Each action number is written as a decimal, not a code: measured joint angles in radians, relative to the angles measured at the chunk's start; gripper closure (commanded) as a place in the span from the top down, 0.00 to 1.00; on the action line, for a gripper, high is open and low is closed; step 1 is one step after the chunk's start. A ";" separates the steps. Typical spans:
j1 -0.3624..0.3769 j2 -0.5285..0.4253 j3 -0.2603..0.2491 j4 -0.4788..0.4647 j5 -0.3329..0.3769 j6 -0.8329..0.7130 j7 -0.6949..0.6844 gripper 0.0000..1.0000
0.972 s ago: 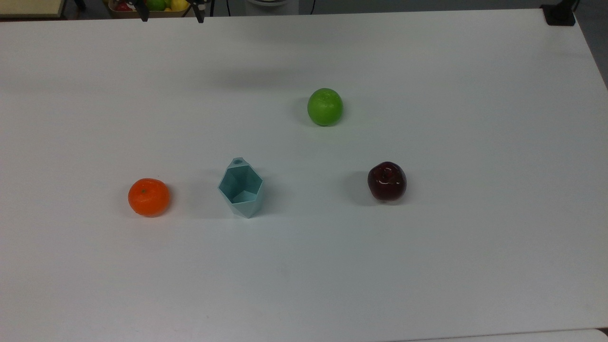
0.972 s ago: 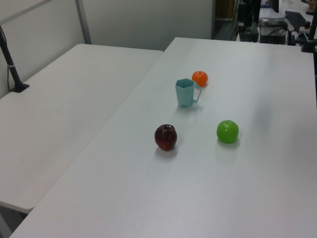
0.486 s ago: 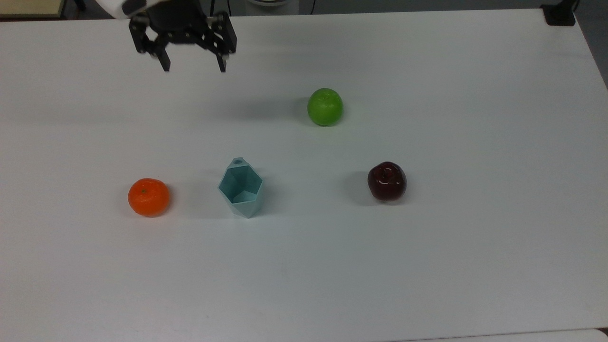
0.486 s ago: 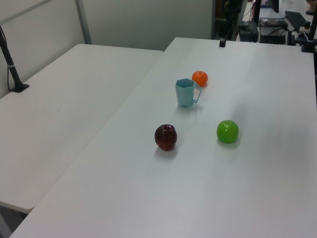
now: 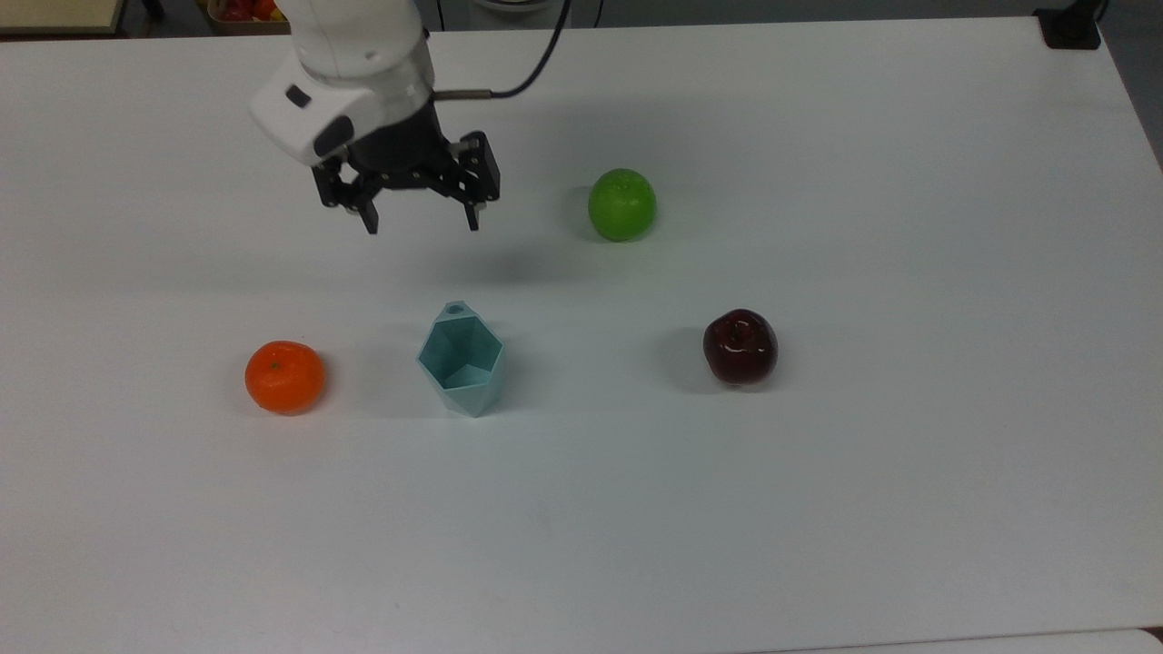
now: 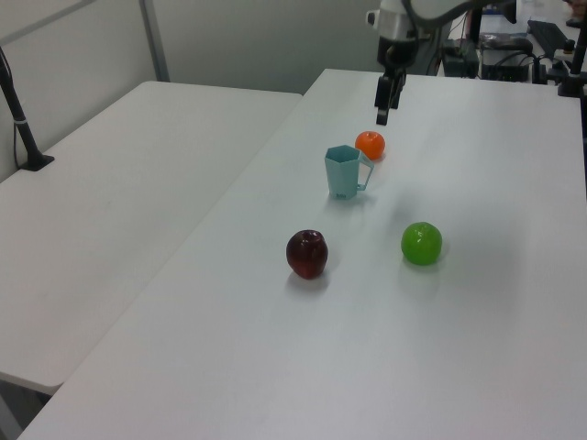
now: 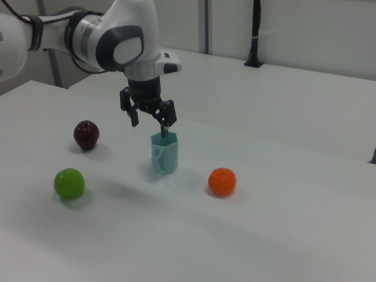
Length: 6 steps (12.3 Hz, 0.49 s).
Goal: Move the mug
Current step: 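Move the gripper down over the light-blue mug's rim, then lower the open gripper into the mug and close on its wall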
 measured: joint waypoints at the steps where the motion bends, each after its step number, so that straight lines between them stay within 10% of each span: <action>1: 0.014 0.022 0.001 0.000 0.000 0.035 -0.003 0.97; 6: 0.050 0.102 0.001 -0.002 -0.006 0.091 -0.024 0.96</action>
